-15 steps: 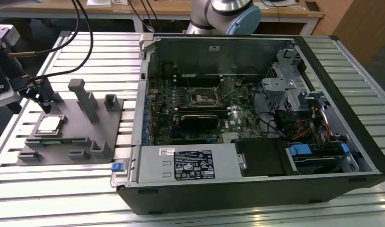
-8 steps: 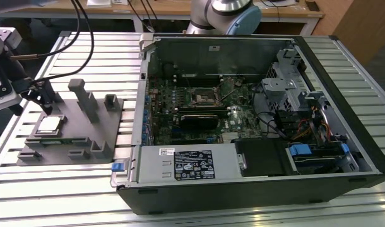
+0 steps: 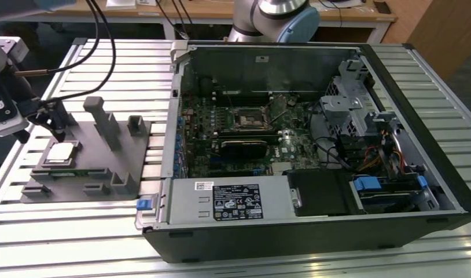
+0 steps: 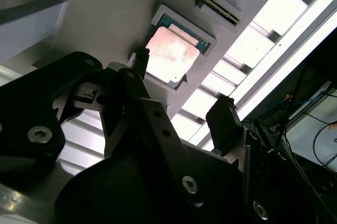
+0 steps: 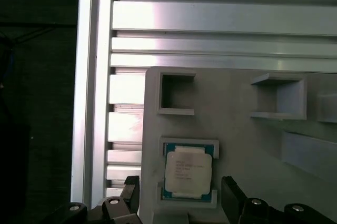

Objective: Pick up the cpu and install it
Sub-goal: 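Pick up the cpu and move it towards the insertion slot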

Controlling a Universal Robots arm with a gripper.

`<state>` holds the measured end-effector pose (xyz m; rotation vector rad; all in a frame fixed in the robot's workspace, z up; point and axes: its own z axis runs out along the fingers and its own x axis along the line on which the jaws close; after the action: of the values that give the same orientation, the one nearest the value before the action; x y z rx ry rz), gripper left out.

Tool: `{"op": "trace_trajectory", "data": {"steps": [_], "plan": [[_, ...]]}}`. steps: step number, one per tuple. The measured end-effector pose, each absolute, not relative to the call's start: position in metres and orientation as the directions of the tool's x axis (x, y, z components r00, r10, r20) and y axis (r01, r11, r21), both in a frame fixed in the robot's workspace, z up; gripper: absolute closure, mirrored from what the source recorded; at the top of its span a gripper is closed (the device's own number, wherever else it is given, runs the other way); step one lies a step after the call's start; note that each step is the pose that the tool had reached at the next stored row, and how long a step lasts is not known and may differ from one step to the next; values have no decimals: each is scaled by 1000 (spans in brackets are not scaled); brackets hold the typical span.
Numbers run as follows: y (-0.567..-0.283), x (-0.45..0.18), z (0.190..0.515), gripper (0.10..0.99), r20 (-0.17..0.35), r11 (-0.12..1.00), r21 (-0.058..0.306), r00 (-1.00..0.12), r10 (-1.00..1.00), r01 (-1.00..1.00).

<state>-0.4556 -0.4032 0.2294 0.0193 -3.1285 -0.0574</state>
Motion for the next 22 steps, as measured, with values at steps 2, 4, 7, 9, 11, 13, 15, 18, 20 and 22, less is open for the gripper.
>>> {"op": "trace_trajectory", "data": {"steps": [2,4,7,9,11,13,15,18,20,22], "plan": [[-403,-456,228,369,12,999,37,-1000,-13,-12],[-403,-456,227,369,12,999,37,-1000,-13,-12],[-403,-456,225,369,12,999,37,-1000,-13,-12],[-403,-456,223,369,12,999,37,-1000,-13,-12],[-403,-456,221,369,12,999,37,-1000,-12,-12],[-403,-455,219,369,12,999,36,-1000,-11,-10],[-403,-455,216,369,12,999,36,-1000,-7,-7],[-403,-452,211,369,12,999,36,-1000,-4,-4],[-403,-452,208,369,12,999,36,-1000,-3,-3],[-403,-452,205,369,12,999,36,-1000,2,2]]}}
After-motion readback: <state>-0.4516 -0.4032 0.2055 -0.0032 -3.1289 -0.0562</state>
